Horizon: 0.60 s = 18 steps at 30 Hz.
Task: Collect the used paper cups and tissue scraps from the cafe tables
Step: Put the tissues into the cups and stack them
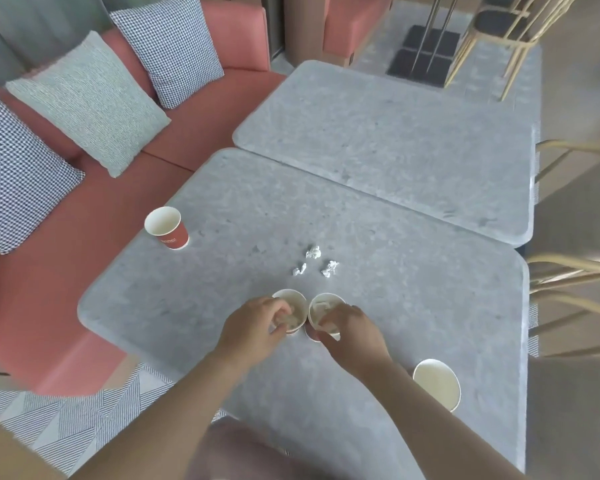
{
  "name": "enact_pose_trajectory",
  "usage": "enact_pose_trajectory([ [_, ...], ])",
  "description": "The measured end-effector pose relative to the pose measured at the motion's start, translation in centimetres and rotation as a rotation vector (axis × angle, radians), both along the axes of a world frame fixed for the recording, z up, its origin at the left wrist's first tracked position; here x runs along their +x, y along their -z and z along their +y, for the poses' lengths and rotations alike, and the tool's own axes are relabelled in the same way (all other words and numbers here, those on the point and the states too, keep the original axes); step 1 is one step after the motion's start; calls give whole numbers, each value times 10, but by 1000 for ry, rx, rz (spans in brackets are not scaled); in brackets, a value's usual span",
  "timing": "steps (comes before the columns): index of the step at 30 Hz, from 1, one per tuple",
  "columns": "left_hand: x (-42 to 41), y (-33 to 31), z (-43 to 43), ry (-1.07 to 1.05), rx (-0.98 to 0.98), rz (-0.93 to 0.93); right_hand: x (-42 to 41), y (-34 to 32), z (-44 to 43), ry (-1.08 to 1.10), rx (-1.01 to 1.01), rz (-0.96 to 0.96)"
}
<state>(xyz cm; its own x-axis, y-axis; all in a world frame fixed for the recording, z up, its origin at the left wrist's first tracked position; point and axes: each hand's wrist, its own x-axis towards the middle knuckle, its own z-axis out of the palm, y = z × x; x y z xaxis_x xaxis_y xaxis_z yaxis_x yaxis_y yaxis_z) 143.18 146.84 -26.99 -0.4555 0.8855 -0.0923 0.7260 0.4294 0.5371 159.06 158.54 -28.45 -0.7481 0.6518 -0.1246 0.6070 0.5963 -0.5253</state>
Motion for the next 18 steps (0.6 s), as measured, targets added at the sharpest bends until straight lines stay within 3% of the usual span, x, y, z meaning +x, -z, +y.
enact_pose_trajectory([
  [4,-12,-8,8,-26,54,-78,-5,-8,7,30,-24,8],
  [18,-72,-4,69,169,42,-127,-41,-14,39,239,-5,16],
])
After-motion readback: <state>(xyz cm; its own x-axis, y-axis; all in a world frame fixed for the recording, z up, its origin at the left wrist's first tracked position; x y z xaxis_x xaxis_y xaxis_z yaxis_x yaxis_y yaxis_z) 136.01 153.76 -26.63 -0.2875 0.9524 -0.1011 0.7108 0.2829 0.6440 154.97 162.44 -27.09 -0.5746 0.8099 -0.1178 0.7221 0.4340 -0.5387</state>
